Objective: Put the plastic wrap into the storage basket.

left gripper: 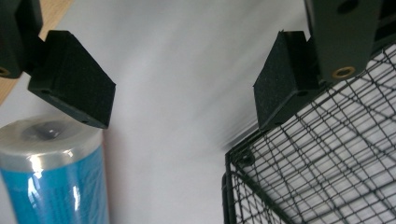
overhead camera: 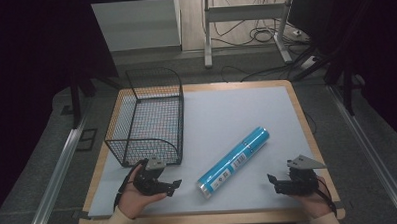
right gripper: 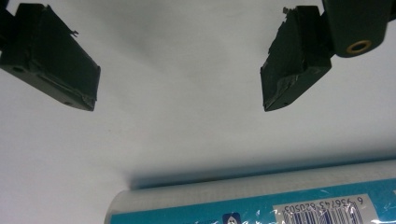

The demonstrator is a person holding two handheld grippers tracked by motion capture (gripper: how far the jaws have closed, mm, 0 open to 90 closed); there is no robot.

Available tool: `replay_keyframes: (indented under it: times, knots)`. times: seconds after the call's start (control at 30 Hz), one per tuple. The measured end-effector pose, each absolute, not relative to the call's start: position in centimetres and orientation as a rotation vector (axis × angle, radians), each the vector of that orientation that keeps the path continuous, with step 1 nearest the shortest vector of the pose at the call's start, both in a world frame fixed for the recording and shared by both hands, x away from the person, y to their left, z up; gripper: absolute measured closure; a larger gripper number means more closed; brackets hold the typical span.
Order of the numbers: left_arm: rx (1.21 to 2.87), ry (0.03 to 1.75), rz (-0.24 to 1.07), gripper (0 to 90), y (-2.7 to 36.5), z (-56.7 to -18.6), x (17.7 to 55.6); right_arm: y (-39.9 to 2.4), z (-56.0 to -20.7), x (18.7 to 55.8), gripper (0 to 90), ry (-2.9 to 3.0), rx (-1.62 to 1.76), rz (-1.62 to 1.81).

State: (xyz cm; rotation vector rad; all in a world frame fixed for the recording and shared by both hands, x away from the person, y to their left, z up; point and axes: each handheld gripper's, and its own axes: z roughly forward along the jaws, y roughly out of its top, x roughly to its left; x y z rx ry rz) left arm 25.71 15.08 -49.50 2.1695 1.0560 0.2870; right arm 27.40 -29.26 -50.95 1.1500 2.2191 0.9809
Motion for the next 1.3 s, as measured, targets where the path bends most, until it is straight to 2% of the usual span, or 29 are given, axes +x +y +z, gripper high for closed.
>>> replay_keyframes:
  times: [1.3]
  knots:
    - [2.215,0.984,0.272,21.0,10.3,-46.4,26.9,-29.6,-50.9,27.1,13.5,2.199,1.163,0.978]
